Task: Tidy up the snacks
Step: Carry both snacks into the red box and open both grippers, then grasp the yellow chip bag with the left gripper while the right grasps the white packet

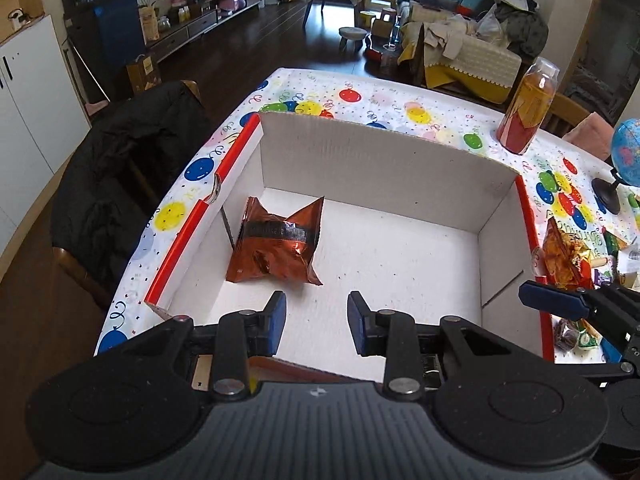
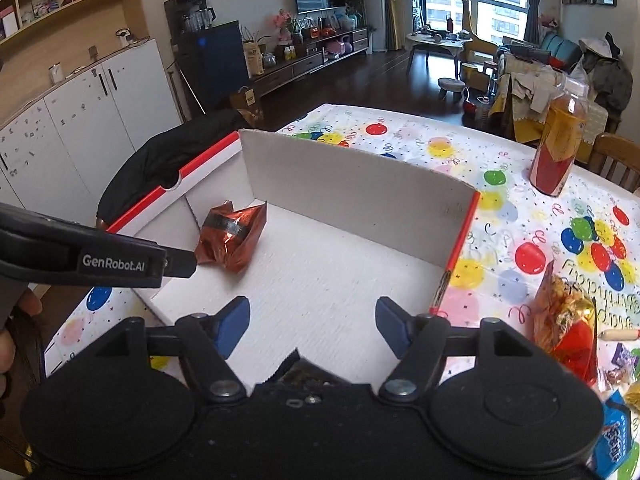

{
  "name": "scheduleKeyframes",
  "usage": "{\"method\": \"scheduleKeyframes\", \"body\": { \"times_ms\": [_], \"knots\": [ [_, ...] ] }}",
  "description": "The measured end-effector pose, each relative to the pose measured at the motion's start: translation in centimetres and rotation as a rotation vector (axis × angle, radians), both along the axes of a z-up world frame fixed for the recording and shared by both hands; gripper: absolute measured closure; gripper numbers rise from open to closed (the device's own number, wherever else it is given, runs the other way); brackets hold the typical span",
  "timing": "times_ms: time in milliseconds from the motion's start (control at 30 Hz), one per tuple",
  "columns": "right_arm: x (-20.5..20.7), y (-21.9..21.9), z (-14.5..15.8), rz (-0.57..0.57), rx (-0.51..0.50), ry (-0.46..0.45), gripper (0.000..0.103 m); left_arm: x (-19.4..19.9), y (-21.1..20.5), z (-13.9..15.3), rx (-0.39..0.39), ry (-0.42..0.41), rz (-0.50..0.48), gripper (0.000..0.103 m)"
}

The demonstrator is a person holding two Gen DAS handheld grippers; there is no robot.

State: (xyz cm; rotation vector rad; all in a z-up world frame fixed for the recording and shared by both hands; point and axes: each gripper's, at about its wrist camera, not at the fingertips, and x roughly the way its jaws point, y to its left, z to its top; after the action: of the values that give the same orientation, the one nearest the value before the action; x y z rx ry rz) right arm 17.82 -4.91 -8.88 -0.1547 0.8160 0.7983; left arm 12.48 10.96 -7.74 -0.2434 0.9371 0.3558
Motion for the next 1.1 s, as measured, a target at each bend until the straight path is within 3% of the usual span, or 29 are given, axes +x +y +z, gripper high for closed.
{"method": "scheduleKeyframes", "body": {
  "times_ms": [233, 367, 467, 600, 733, 867, 967, 1100],
  "knots": [
    [-1.3, -1.7, 1.4, -0.045, 0.034, -0.024, 0.025, -1.3, -0.5, 1.2, -0.025, -0.040, -0.021, 0.055],
    [-2.3, -2.9, 2.4, -0.095, 0.055, -0.044, 0.023, -2.3, -1.0, 2.2, -0.030, -0.076, -0.050, 0.053],
    [-3.2, -3.9, 3.3, -0.132, 0.077, -0.063, 0.019, -3.0, -1.5, 3.0, -0.041, -0.103, -0.078, 0.044],
    [-4.7, -5.2, 4.4, -0.189, 0.108, -0.090, 0.013, -4.0, -2.3, 4.1, -0.049, -0.134, -0.122, 0.043],
    [-5.9, -6.5, 5.4, -0.239, 0.132, -0.108, 0.011, -5.0, -3.2, 5.0, -0.066, -0.162, -0.165, 0.032],
    [-7.1, -7.7, 6.0, -0.291, 0.147, -0.127, 0.009, -5.7, -4.1, 5.7, -0.088, -0.184, -0.210, 0.031],
    [-8.0, -8.9, 6.4, -0.333, 0.162, -0.139, 0.004, -6.0, -4.6, 6.0, -0.108, -0.195, -0.230, 0.017],
    [-8.8, -10.6, 6.6, -0.383, 0.166, -0.142, 0.002, -6.1, -5.5, 6.2, -0.131, -0.210, -0.263, 0.016]
  ]
}}
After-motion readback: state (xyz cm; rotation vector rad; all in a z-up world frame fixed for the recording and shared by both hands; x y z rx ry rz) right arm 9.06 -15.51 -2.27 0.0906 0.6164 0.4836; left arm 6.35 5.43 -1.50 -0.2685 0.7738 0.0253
